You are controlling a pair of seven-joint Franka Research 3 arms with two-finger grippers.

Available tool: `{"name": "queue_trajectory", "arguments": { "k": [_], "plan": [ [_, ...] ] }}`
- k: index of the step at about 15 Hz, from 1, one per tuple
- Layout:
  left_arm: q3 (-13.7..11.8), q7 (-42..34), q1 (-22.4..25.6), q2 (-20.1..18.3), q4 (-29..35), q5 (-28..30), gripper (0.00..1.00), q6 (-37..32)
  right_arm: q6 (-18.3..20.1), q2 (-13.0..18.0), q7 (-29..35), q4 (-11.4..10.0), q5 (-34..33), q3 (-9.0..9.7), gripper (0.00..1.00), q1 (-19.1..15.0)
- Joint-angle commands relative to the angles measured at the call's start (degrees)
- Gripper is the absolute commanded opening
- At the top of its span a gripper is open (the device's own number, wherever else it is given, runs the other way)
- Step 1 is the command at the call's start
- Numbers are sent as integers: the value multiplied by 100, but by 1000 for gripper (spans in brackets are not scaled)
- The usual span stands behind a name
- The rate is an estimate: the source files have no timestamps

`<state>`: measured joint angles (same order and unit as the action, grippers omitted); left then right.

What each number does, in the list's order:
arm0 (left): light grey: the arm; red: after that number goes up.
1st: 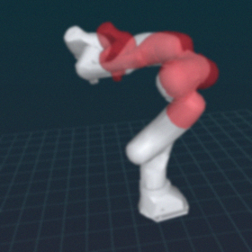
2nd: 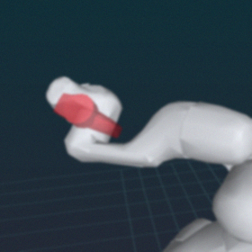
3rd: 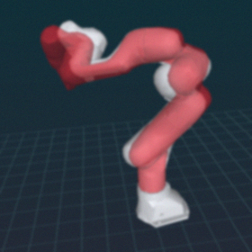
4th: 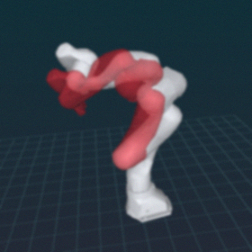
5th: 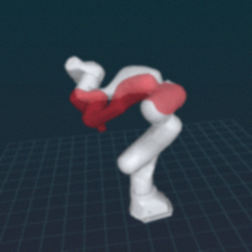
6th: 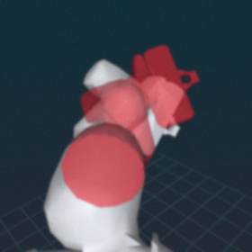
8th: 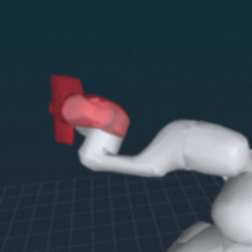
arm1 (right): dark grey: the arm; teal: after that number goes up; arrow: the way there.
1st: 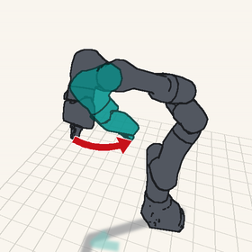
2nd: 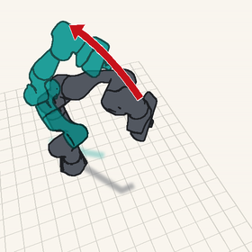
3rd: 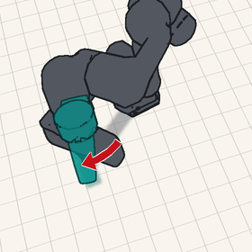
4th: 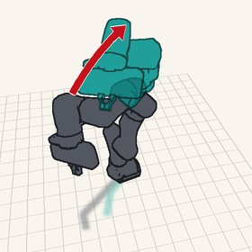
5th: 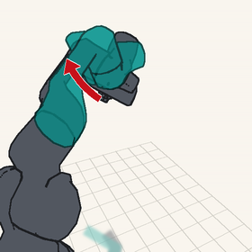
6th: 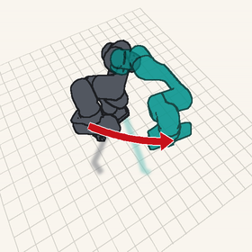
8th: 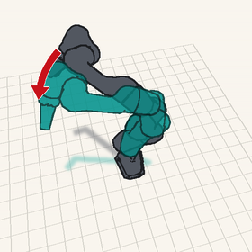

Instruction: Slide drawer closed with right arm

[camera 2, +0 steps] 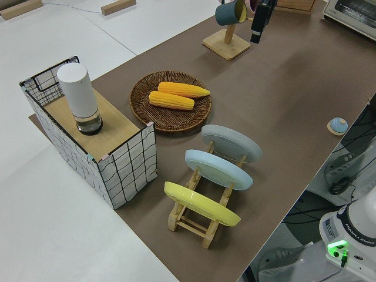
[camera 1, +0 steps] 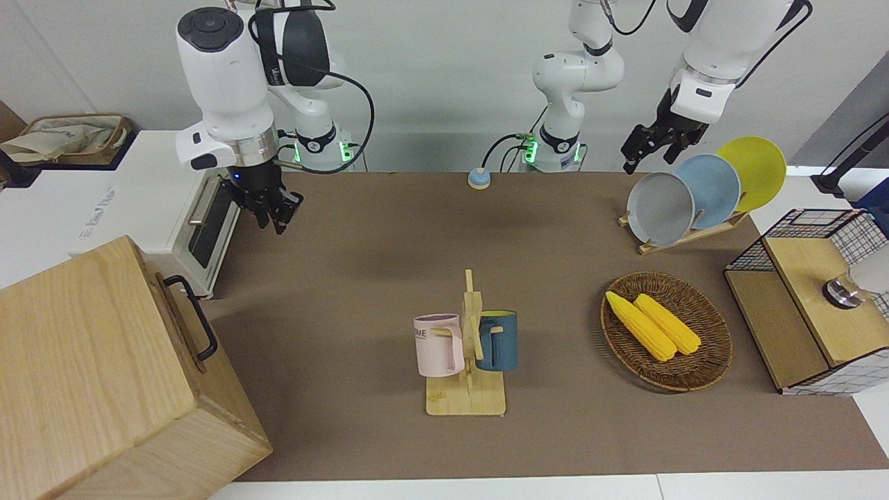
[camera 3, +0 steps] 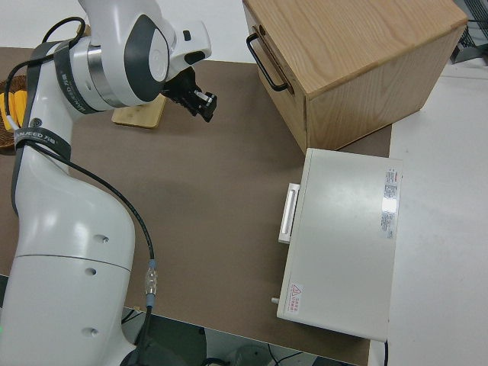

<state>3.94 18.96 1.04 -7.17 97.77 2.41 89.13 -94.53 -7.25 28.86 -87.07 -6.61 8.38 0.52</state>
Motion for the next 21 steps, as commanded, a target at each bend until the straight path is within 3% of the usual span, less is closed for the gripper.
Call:
{"name": "queue_trajectory", "arguments": {
  "k": [1,5,10,16,21],
  "plan": [
    [-25,-51,-7,-48,-21,5,993,-89,355,356,-617,-222,160,-47,989,141],
    [-25,-51,-7,-48,-21,5,993,-89,829,619,-1013,-231,450,-65,992,141],
    [-25,-51,-7,-48,-21,5,993,-97,1103,1103,-1487,-503,643,-213,992,106],
    [-25,-51,-7,-48,-21,5,993,-89,1314,1173,-2279,-486,758,-486,992,89],
    [-25,-51,-7,-48,-21,5,993,-97,1323,1165,-2455,-451,706,-513,992,36]
  ]
}}
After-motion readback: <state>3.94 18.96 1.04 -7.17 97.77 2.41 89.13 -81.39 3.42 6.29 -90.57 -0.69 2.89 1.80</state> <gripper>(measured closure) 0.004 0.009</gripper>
